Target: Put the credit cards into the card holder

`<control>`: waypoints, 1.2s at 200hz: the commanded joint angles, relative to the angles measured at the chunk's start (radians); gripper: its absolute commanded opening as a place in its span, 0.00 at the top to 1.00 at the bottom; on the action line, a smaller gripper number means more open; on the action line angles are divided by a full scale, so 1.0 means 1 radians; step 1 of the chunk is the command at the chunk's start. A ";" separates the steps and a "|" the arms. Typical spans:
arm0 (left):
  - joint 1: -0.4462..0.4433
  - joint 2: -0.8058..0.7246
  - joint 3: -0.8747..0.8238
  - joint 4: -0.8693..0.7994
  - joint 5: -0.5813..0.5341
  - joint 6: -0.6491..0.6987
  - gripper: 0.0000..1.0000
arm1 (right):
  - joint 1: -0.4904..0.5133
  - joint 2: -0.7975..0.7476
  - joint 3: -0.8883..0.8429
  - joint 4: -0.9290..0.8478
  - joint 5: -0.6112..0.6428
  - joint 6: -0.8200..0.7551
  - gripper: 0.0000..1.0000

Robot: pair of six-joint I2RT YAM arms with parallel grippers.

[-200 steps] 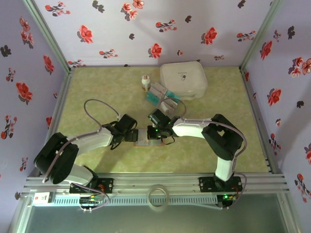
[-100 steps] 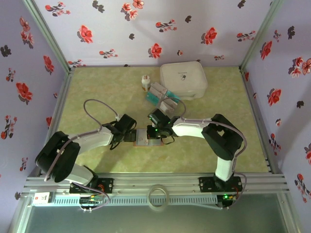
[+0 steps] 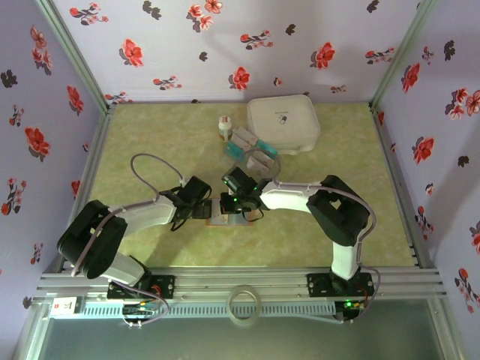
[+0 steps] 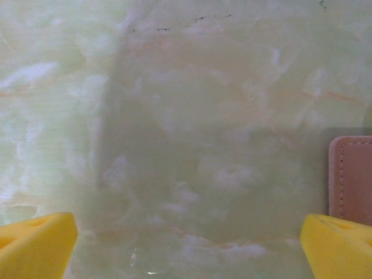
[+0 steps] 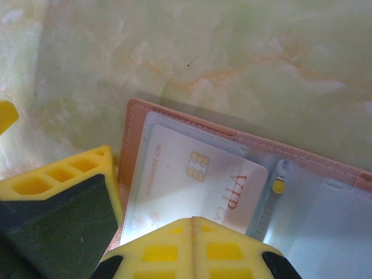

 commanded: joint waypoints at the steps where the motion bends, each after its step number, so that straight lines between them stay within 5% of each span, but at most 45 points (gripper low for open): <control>1: -0.001 0.017 -0.012 0.010 0.014 -0.009 0.00 | 0.009 0.018 0.028 -0.025 -0.010 0.009 0.98; 79: 0.060 -0.071 0.017 -0.083 -0.021 0.006 0.00 | -0.018 -0.102 -0.041 -0.083 0.089 -0.005 0.98; 240: 0.049 0.053 0.036 -0.042 0.024 0.017 0.00 | -0.008 -0.003 -0.011 -0.039 0.028 0.014 0.99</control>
